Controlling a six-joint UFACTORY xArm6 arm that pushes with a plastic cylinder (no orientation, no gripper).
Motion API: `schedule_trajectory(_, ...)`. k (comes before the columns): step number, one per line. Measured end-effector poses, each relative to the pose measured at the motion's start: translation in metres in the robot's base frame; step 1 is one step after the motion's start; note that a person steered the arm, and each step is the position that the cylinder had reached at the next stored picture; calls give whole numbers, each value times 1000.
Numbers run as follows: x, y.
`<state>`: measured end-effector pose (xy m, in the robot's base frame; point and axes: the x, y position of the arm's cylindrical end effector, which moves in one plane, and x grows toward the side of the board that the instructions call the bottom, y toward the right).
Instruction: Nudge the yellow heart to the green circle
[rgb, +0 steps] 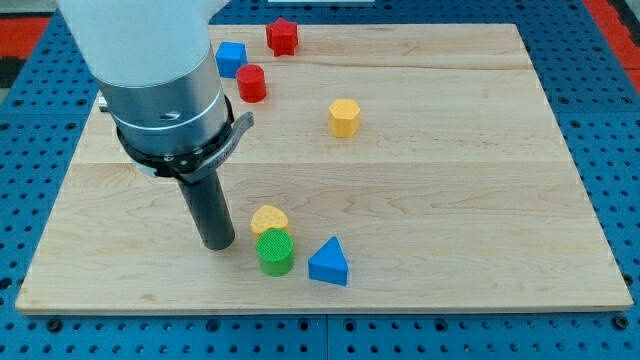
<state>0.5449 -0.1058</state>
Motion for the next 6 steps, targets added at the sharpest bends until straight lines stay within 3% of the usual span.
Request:
schedule_trajectory(2, 0, 52)
schedule_trajectory(3, 1, 50)
schedule_trajectory(5, -45, 17)
schedule_trajectory(6, -54, 55)
